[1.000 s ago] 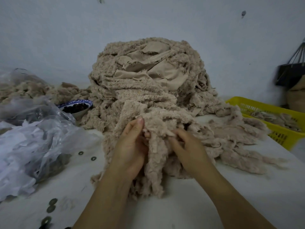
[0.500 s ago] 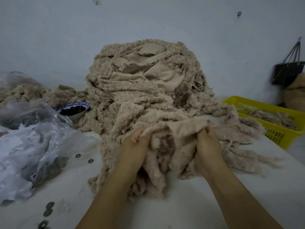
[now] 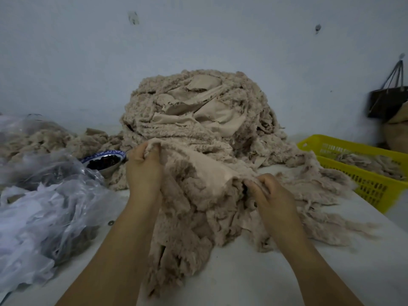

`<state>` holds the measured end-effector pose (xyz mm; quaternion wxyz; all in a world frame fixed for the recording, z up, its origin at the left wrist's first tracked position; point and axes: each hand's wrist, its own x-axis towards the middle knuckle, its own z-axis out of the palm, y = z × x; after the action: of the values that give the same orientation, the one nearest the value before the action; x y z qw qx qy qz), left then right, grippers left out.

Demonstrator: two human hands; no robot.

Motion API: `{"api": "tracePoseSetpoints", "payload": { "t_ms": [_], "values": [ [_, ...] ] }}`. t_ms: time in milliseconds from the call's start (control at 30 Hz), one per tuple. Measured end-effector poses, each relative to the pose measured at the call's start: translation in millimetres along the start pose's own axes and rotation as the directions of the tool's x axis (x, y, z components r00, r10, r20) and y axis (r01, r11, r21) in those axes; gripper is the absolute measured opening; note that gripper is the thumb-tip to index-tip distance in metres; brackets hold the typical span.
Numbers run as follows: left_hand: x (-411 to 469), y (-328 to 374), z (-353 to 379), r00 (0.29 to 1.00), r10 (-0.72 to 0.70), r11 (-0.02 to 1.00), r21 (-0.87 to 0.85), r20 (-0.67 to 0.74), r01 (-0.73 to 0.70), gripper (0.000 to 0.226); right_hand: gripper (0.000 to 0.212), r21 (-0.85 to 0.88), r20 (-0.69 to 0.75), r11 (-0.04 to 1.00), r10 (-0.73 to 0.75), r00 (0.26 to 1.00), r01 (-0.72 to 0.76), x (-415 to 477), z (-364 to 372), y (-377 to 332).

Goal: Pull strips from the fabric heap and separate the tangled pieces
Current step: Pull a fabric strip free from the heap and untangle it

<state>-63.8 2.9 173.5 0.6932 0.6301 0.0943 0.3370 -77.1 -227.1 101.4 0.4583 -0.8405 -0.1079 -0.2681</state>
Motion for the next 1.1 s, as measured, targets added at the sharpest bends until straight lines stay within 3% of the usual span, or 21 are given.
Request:
{"api": "tracePoseSetpoints", "payload": {
  "t_ms": [67,133,233,333,433,500,567,633,700,800,867,933,1000,1100],
  "values": [
    [1,1,-1,0.995,-0.09,0.991,-0.106,-0.036,0.085,0.033,0.053,0.082,0.093,0.996,0.037,0.995,-0.045,-2,-2,0],
    [1,1,1,0.989,-0.148,0.979,-0.135,0.025,0.151,0.026,0.064,0.172,0.152,0.977,0.103,0.983,-0.129,-3,-5,-1],
    [-5,1,8,0.952,-0.178,0.97,-0.119,0.25,0.213,0.019,0.061,0.214,0.265,0.908,0.302,0.916,-0.362,1,-10,-3],
    [-11,3,14,0.861,-0.162,0.955,-0.142,0.483,0.26,0.032,0.085,0.278,0.412,0.871,0.273,0.87,-0.405,12,-14,-7],
    [-12,7,23,0.771,-0.127,0.949,-0.15,0.624,0.278,0.039,0.067,0.496,0.486,0.777,0.122,0.865,-0.388,25,-15,-24],
    [-12,13,28,0.729,-0.129,0.956,-0.11,0.672,0.27,0.035,0.058,0.522,0.55,0.759,0.049,0.834,-0.389,34,-16,-36],
    [-12,17,32,0.678,-0.133,0.968,-0.051,0.723,0.245,0.036,0.035,0.487,0.608,0.785,0.009,0.794,-0.382,39,-15,-49],
    [-12,19,37,0.671,-0.154,0.971,-0.016,0.725,0.24,0.035,0.011,0.471,0.601,0.8,0.019,0.799,-0.373,44,-14,-58],
    [-13,16,41,0.756,-0.187,0.978,0.046,0.627,0.204,0.032,0.013,0.516,0.562,0.748,0.071,0.824,-0.417,50,-12,-59],
    [-24,3,39,0.962,-0.136,0.986,0.122,0.236,0.11,0.023,0.019,0.662,0.466,0.589,0.162,0.87,-0.464,64,-14,-63],
    [-48,-4,33,0.994,-0.061,0.997,0.045,0.087,0.058,0.024,0.021,0.705,0.391,0.553,0.22,0.894,-0.445,72,-14,-66],
    [-74,-10,29,0.972,-0.045,0.998,0.053,0.232,0.033,0.039,0.023,0.666,0.309,0.63,0.255,0.916,-0.4,78,-12,-67],
    [-90,-16,33,0.88,-0.095,0.986,0.165,0.465,0.019,0.044,0.023,0.623,0.238,0.696,0.267,0.934,-0.357,81,-9,-70],
    [-94,-24,47,0.797,-0.247,0.945,0.319,0.551,0.072,0.024,0.014,0.638,0.199,0.685,0.293,0.935,-0.351,82,-9,-78]
  ]
}}
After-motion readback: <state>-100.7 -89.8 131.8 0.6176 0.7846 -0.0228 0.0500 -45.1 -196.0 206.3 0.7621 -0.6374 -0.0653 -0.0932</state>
